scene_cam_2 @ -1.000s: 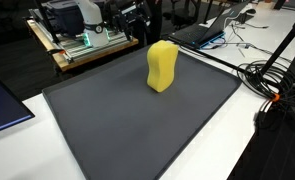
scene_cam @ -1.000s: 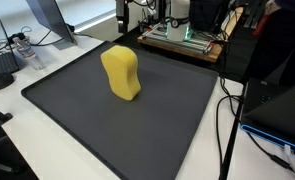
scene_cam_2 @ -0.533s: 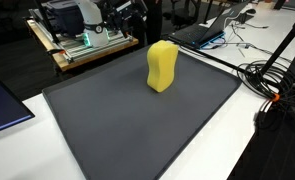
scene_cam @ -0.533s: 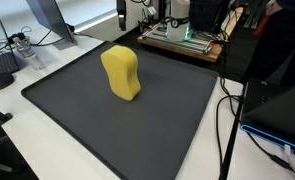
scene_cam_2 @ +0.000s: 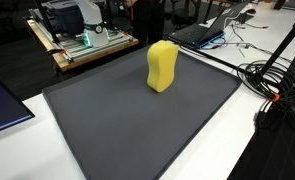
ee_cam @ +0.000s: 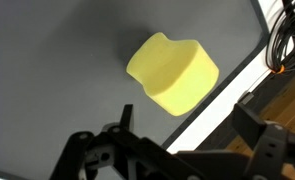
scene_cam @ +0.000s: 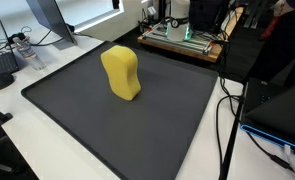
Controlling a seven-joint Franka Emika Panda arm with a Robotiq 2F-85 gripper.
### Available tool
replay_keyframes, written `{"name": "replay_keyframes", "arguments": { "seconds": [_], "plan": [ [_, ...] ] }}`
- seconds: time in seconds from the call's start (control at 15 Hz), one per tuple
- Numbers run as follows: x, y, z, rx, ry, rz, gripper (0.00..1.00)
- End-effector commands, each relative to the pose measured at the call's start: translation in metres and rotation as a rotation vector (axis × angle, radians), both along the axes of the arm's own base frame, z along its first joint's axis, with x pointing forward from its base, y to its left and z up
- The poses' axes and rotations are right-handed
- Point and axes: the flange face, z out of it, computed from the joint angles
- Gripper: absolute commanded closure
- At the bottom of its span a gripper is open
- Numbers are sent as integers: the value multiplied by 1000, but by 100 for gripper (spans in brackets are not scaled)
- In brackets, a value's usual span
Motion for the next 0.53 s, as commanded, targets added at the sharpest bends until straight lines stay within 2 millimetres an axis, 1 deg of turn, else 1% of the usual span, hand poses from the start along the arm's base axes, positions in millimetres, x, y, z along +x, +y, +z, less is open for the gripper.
{"name": "replay_keyframes", "arguments": {
  "seconds": [0.0,0.13,0.2,0.27,0.47],
  "plan": [
    [35,13,52,-19,53,-22,0],
    [57,25,73,-35,78,-57,0],
    [72,32,80,-63,92,-95,0],
    [84,38,85,-81,111,-110,0],
    [119,61,89,-150,175,-168,0]
  ]
}}
